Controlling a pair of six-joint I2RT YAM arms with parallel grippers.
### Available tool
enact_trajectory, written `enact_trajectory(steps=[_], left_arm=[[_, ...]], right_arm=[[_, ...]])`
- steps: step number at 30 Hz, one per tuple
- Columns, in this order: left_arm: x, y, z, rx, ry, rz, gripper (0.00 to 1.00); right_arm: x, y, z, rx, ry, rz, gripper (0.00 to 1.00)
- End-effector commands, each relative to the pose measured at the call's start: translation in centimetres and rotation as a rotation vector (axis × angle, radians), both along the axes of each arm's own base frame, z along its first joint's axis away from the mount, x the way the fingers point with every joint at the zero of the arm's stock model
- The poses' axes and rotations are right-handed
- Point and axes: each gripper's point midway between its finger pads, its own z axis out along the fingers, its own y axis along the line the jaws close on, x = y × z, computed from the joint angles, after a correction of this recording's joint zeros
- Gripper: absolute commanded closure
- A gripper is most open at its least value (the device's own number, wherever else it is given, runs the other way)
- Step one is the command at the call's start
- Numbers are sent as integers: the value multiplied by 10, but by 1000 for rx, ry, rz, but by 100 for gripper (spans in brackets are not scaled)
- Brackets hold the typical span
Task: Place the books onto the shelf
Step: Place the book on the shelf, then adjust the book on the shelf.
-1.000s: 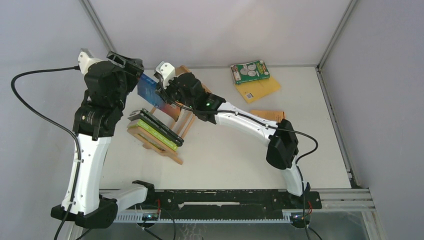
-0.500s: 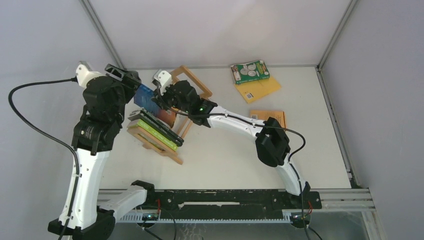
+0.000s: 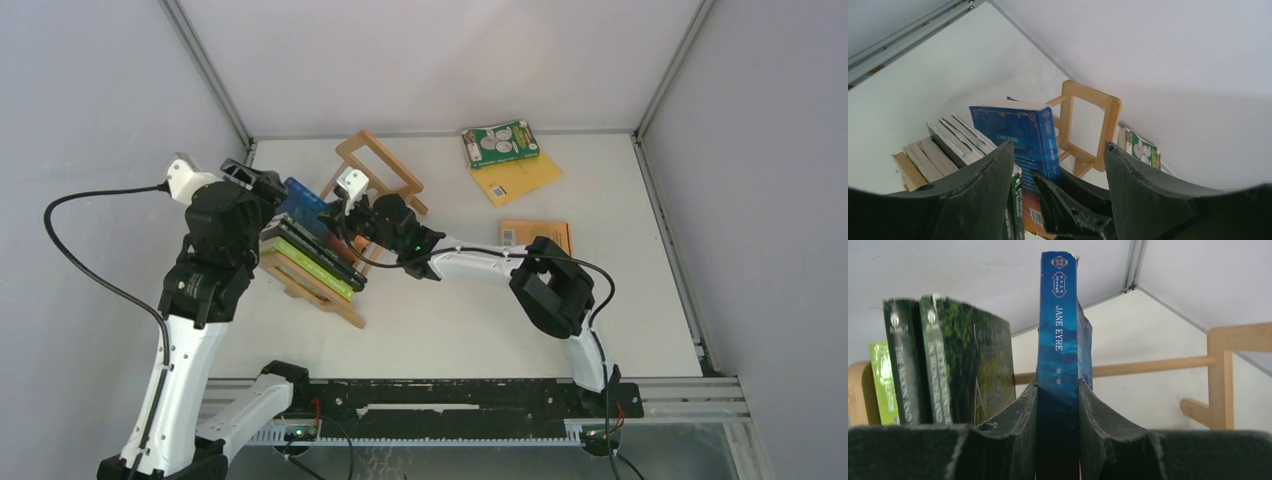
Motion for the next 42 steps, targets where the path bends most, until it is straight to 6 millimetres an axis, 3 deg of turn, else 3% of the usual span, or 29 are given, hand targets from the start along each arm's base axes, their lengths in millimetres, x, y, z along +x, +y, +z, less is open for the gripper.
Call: enact_trajectory(steps=[1,6,11,16,28,32,36,42], left_arm=[[-3,8,0,-6,-40,42,30],[-9,9,-5,-16,-41,45,31],[-10,6,-8,-25,-30,36,31],[-7,3,-10,-27,-22,30,31],[-3,-1,-1,-47,-13,21,31],[-1,-2,-3,-47,2,22,31],[0,-2,-3,-45,14,25,31],[-2,-2,-4,-41,24,25,31]], right_arm=[[-24,-13,68,186,-81,-1,100],[-37,-19,48,143,-52,-2,97],[-44,-24,37,103,-17,-17,74],[-45,-32,46,97,-9,-32,61],[-51,-52,76,84,1,-39,56],[-44,-61,85,80,12,-60,55],[-34,-63,86,57,56,-45,57],[-44,-54,73,-44,77,56,55]])
